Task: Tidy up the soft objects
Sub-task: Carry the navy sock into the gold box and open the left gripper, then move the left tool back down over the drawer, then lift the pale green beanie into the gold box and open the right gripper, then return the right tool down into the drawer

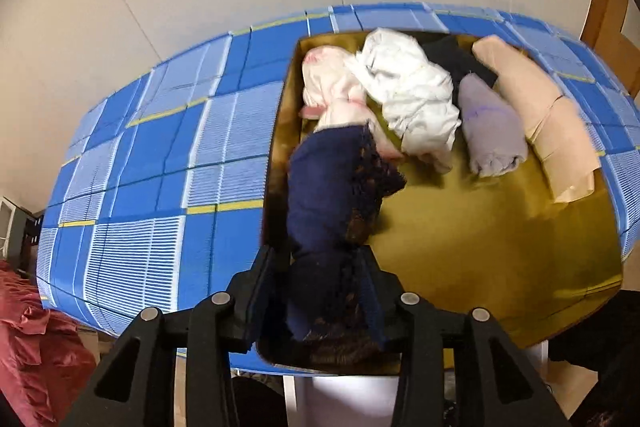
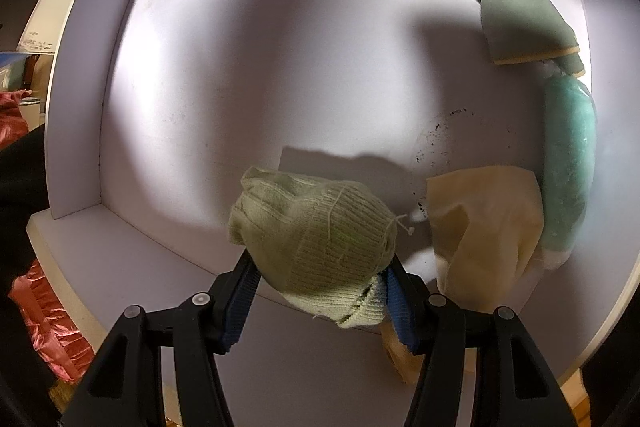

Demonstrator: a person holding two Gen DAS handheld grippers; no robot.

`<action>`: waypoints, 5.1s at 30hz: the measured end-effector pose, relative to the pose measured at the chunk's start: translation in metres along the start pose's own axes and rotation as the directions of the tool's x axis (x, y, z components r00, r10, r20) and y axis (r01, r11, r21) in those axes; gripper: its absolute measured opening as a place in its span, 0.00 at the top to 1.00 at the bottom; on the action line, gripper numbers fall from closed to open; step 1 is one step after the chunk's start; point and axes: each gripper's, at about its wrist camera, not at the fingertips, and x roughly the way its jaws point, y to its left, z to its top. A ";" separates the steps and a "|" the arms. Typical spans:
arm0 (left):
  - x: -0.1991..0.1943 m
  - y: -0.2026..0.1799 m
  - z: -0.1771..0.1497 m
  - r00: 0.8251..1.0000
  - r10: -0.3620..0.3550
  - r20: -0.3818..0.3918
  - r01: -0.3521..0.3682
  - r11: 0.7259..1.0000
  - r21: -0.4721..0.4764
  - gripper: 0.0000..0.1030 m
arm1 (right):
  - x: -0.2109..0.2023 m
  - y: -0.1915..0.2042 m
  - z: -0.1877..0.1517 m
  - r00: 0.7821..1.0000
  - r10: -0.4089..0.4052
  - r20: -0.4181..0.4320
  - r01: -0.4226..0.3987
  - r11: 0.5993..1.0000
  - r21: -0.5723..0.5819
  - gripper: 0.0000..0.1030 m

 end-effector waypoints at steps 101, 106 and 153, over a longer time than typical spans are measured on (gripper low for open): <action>0.069 -0.026 -0.190 0.989 -0.106 -0.102 0.086 0.979 -0.185 0.61 | -0.354 0.073 -0.034 0.766 0.057 0.640 0.088 0.977 -0.192 0.42; 0.067 -0.026 -0.188 0.990 -0.104 -0.090 0.087 0.981 -0.175 0.61 | -0.343 0.079 0.002 0.786 0.035 0.617 0.103 0.977 -0.187 0.42; 0.068 -0.040 -0.187 0.994 -0.055 -0.091 0.048 0.996 -0.076 0.61 | -0.328 0.082 -0.048 0.726 0.065 0.685 0.163 0.951 -0.263 0.33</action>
